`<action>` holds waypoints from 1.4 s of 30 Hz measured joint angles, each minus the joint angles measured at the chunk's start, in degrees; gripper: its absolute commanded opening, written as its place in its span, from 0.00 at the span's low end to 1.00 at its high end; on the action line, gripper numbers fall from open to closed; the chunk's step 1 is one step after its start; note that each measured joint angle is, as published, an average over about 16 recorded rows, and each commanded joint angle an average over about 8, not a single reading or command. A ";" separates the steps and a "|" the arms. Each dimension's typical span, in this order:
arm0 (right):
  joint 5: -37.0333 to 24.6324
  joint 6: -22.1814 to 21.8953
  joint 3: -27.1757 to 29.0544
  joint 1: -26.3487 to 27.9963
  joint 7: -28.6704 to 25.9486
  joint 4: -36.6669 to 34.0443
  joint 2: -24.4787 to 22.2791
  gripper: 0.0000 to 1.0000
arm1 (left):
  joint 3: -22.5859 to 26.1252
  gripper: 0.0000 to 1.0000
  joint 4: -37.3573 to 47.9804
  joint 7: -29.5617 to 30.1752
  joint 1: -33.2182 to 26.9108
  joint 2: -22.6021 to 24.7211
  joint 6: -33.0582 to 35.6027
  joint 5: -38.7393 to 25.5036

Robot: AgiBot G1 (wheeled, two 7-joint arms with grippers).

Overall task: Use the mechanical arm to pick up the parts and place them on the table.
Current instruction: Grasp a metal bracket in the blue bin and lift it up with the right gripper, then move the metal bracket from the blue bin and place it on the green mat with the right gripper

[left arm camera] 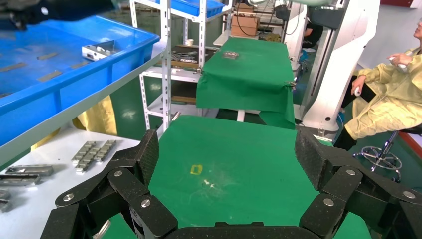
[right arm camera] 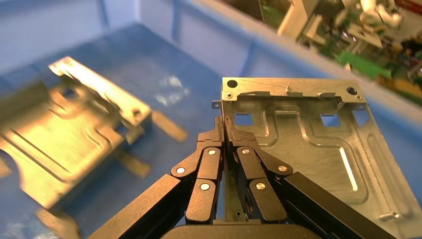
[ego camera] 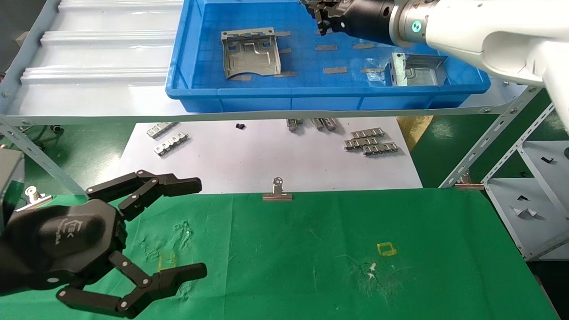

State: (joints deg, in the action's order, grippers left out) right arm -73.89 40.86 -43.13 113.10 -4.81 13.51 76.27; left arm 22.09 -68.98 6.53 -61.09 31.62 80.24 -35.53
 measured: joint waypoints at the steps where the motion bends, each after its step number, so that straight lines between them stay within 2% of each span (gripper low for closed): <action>1: 0.49 1.50 0.17 0.53 0.69 -0.03 -0.43 0.00 | 0.00 1.00 0.00 0.00 0.00 0.00 0.00 0.00; 7: 3.05 13.44 1.17 3.36 5.61 -0.16 -4.13 0.00 | 0.00 1.00 0.00 0.00 0.00 0.00 0.00 0.00; 16: 5.30 37.45 0.96 5.93 12.67 1.66 -11.48 0.00 | 0.00 1.00 0.00 0.00 0.00 0.00 0.00 0.00; 22: 7.29 47.58 -1.92 6.07 13.83 7.62 -16.61 0.00 | 0.00 1.00 0.00 0.00 0.00 0.00 0.00 0.00; 26: 10.43 50.83 -5.40 5.16 12.33 15.05 -20.82 0.00 | 0.00 1.00 0.00 0.00 0.00 0.00 0.00 0.00; 35: 18.82 51.00 -17.03 2.76 6.99 33.30 -31.18 0.00 | 0.00 1.00 0.00 0.00 0.00 0.00 0.00 0.00; 42: 19.59 50.50 -26.84 2.01 7.75 38.38 -35.38 0.00 | 0.00 1.00 0.00 0.00 0.00 0.00 0.00 0.00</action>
State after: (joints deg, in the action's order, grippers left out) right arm -54.30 91.36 -69.98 115.11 2.94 51.90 40.88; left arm 22.09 -68.98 6.53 -61.09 31.62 80.24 -35.53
